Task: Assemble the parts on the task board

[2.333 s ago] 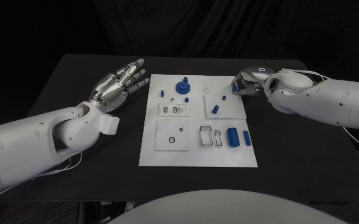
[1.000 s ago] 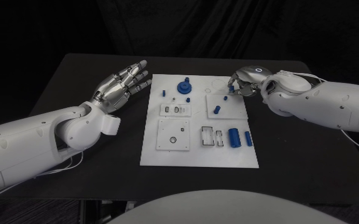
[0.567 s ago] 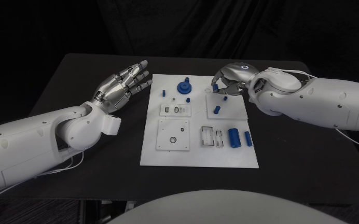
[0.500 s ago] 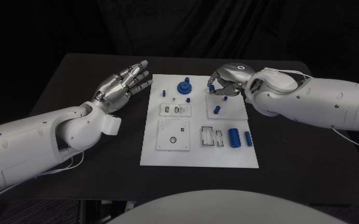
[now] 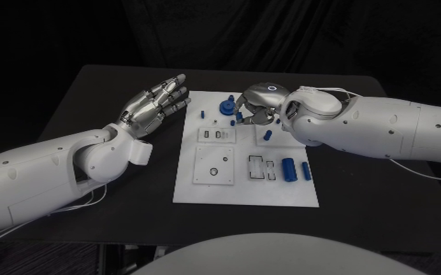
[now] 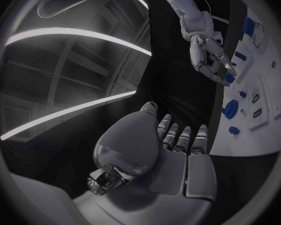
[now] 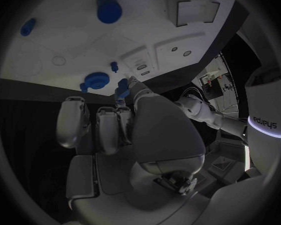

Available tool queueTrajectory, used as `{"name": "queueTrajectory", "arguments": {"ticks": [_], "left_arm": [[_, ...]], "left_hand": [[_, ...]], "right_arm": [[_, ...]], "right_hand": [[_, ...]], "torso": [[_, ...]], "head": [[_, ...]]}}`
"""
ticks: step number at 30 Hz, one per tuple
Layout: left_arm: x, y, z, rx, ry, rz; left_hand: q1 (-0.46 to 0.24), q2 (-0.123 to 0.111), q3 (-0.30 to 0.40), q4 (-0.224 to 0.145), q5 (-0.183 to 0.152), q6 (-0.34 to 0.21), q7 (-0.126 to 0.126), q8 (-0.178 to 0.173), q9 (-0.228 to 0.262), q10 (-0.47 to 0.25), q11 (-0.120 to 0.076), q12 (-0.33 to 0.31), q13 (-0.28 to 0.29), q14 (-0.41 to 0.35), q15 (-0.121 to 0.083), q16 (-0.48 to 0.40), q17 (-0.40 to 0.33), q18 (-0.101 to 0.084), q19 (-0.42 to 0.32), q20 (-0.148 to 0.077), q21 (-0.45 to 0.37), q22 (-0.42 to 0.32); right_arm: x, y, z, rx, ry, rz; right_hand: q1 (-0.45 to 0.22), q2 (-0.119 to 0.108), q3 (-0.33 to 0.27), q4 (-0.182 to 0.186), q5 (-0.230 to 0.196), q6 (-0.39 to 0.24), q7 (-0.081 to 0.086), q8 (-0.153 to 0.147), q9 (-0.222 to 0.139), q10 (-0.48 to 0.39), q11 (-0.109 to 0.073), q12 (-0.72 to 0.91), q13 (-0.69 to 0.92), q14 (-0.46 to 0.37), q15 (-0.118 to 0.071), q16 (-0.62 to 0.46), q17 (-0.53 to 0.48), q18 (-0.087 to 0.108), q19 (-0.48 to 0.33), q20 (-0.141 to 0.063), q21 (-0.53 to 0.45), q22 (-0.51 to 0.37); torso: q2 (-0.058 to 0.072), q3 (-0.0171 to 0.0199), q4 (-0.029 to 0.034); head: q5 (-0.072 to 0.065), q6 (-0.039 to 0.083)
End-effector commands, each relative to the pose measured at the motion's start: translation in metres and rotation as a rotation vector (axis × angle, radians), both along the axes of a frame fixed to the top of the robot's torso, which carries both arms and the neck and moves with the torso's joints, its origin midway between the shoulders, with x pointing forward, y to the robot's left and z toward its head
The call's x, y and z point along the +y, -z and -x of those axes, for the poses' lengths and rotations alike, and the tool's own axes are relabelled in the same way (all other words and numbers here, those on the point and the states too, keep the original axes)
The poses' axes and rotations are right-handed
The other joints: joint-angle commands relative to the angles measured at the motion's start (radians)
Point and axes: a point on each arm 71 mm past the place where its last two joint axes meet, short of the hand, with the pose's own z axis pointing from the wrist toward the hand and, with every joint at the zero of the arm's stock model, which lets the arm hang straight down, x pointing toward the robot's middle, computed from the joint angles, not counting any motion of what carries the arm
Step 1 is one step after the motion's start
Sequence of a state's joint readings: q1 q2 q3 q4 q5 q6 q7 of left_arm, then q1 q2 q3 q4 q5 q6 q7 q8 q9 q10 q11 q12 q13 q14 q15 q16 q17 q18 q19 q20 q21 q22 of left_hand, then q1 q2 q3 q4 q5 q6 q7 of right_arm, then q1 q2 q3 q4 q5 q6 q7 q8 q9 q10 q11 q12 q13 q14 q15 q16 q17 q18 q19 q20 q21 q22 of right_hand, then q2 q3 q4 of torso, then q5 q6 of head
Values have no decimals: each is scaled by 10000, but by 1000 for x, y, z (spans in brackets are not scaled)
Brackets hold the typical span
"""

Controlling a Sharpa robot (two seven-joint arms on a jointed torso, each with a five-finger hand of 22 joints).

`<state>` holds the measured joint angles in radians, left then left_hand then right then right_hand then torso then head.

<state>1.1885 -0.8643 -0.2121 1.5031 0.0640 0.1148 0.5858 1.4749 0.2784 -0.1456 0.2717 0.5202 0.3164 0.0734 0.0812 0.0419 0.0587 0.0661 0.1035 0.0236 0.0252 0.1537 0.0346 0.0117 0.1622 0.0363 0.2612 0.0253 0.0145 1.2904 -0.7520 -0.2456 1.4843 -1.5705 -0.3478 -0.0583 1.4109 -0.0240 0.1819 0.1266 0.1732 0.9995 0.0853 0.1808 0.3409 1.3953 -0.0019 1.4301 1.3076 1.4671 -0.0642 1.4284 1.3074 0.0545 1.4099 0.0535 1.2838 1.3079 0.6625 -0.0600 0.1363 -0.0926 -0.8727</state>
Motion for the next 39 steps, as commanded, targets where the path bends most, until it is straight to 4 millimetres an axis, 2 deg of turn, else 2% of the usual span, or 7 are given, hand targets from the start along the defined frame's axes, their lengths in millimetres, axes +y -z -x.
{"name": "queueTrajectory", "arguments": {"ticks": [1,9,15,20,29,35,39], "left_arm": [[-3,0,1,-29,137,131],[-5,0,1,-5,214,148],[-5,0,1,16,227,139],[-5,0,2,27,235,136],[-6,0,2,42,267,138],[-6,0,1,41,278,139],[-6,0,1,48,279,132]], "left_hand": [[74,13,61,-21,49,-7,28,32,9,-15,18,12,8,6,39,54,11,168,26,49,33,13],[81,13,66,-26,51,-9,28,32,8,-24,8,4,5,1,35,46,9,169,22,46,30,12],[83,14,68,-28,52,-5,29,33,9,-24,2,7,6,2,32,49,9,169,8,43,19,6],[84,14,68,-29,52,-4,29,33,9,-26,0,6,6,1,31,48,9,169,14,42,24,9],[85,12,69,-29,53,-4,30,34,9,-28,-4,4,5,1,30,48,9,169,17,41,26,10],[85,12,69,-29,53,-4,30,34,9,-28,-4,4,5,1,30,48,9,169,17,41,26,10],[85,12,69,-29,53,-4,30,34,9,-28,-4,4,5,1,30,48,9,169,17,41,26,10]], "right_arm": [[8,2,1,342,-188,325],[27,7,1,605,-515,515],[34,11,-1,694,-567,606],[35,14,-1,819,-540,728],[37,19,-1,1045,-506,926],[37,21,-2,1001,-478,1155],[36,23,-3,918,-460,1268]], "right_hand": [[82,66,-11,-67,64,162,-96,16,438,-29,25,-30,1430,207,78,-61,1164,95,27,11,-76,1779],[87,62,-22,-70,55,134,-75,-8,462,-135,49,-119,1361,155,98,-144,1086,126,-56,25,-230,1734],[97,59,-37,-75,35,70,-48,-60,499,-241,78,-210,1294,86,128,-245,999,158,-151,52,-395,1688],[96,56,-49,-74,17,20,-27,-101,518,-291,100,-252,1264,47,145,-296,956,176,-209,68,-492,1662],[102,62,-52,-75,21,-25,-11,-140,533,-326,116,-281,1244,18,161,-332,926,188,-248,84,-556,1645],[108,64,-56,-79,31,-59,0,-171,547,-381,132,-325,1213,-25,171,-391,874,206,-303,96,-648,1621],[107,64,-57,-79,31,-61,0,-174,548,-383,134,-326,1212,-30,172,-399,868,207,-309,97,-657,1619]], "torso": [[-5,-1,18],[14,-6,-34],[17,6,-15],[21,15,-12],[15,5,-35],[1,1,5],[4,-2,-22]], "head": [[-9,1],[30,1],[4,1],[41,1],[66,1],[24,1],[55,1]]}}
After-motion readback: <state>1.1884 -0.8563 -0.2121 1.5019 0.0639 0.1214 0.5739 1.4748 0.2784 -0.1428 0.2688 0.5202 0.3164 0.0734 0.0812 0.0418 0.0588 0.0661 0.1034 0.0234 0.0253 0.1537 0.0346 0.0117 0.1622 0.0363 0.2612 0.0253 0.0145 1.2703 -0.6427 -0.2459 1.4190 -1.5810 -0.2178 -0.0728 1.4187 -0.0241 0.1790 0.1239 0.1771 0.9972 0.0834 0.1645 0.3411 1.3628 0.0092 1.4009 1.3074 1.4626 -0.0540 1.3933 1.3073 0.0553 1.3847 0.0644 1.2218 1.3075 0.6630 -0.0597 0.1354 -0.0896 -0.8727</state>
